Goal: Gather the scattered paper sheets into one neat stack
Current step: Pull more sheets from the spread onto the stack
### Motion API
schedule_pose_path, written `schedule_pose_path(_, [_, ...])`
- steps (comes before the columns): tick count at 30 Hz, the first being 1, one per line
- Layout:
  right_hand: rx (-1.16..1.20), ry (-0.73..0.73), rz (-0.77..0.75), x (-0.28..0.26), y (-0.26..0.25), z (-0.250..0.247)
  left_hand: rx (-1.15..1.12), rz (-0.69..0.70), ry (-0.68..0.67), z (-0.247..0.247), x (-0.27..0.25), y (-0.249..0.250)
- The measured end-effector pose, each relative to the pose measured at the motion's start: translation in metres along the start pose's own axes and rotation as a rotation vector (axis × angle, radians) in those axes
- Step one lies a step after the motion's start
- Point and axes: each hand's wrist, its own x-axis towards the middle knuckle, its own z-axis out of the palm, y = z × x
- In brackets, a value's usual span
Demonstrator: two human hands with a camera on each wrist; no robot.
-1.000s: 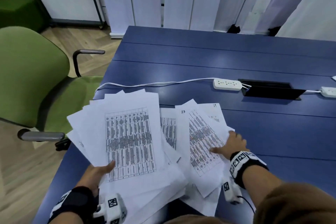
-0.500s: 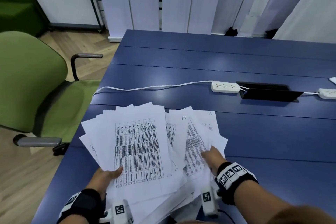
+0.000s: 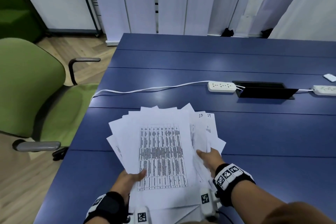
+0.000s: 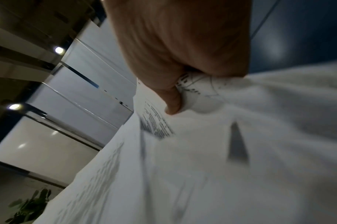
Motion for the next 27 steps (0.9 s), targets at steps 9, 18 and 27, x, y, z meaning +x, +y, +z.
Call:
schedule_pose_path(9, [-0.264, 0.519, -0.504, -0.042, -0.109, -0.091, -0.012, 0.033, 0.011, -0.035, 0.010, 0.003])
schedule_pose_path(18, [-0.201, 0.481, -0.714, -0.087, -0.187, -0.113, 0.030, 0.092, 0.026, -0.021, 0.006, 0.008])
schedule_pose_path(27, [0.011, 0.292, -0.408, -0.059, -0.106, -0.040, -0.104, 0.254, 0.030, -0.011, 0.000, 0.006])
